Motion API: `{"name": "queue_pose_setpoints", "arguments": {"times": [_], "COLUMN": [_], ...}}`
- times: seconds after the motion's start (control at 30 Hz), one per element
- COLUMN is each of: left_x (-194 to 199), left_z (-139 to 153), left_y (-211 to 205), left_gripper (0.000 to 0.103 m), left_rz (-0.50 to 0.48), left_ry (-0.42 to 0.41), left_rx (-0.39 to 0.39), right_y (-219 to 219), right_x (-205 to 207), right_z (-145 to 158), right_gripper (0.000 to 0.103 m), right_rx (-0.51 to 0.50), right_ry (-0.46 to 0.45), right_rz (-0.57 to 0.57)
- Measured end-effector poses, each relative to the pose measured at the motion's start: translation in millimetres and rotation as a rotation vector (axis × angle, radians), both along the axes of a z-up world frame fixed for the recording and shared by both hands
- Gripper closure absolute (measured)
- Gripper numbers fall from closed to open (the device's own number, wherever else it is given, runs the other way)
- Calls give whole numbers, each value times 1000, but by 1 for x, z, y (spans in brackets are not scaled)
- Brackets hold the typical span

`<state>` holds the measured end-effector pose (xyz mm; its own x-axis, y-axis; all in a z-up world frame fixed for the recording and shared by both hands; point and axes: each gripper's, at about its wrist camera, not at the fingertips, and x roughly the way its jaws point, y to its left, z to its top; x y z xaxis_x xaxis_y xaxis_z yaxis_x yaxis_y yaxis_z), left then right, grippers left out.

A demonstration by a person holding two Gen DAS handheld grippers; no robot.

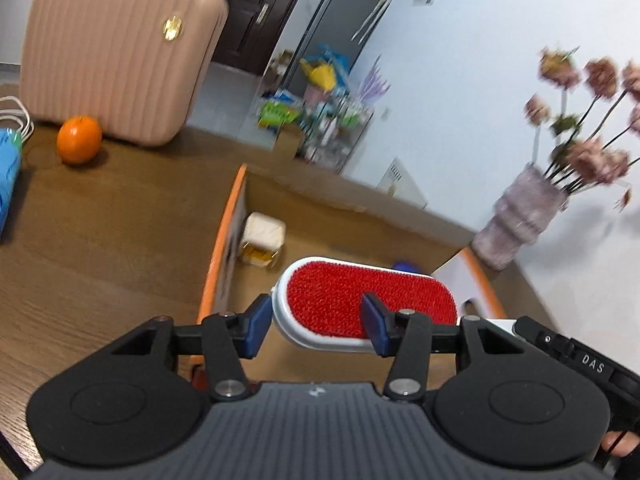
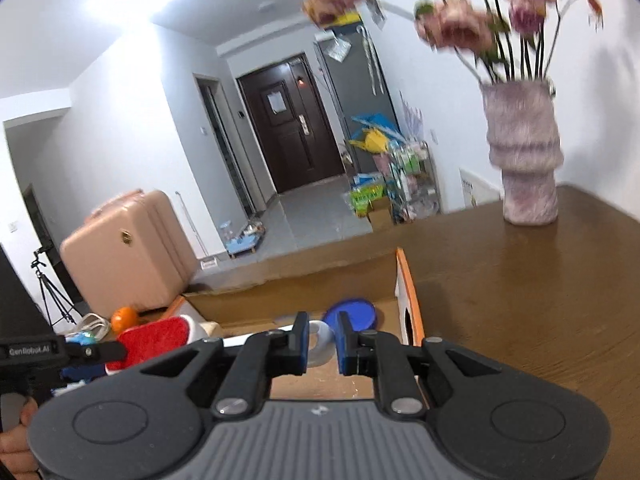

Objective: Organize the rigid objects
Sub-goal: 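Lower the lint brush into the cardboard box and open the left tool, then move both tools back toward the caps on the table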

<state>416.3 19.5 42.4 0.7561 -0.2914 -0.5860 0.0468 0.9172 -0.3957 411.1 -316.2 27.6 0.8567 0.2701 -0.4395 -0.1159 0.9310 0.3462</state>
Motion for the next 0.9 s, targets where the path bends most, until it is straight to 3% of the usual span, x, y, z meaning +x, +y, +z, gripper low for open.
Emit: {"name": "queue_pose_setpoints", "arguments": {"times": [0.1,0.2,0.3,0.37,0.47,0.7,0.8,0.9], "left_x": [-3,-9,-17,-23,-28,-72,-103,-136], "left_z": [-12,-13,-10,-6,2,18,20,21], "left_y": [0,-6,-18,-24,-24,-19,-17,-17], "left_gripper": [54,59,58,58,56,38,30,23], "left_rz": [-13,-30,-26,-6,5,26,38,60], "left_ry": [7,-19,-74,-119,-143,-177,-190,-202], "left_rx": [75,135,210,281,306,318,352,405], "right_y": [11,29,54,64,66,41,27,16], "right_x": [8,5,-3,-7,-11,-54,-86,-119], "right_z": [-20,-30,-33,-32,-23,13,26,32], "right_gripper": [90,95,95,95,93,88,74,68], "right_rx": [-32,-105,-215,-235,-249,-274,-277,-248], "right_ry": [40,11,-39,-61,-78,-153,-178,-186], "right_rz": [17,80,100,121,128,51,25,-9]}}
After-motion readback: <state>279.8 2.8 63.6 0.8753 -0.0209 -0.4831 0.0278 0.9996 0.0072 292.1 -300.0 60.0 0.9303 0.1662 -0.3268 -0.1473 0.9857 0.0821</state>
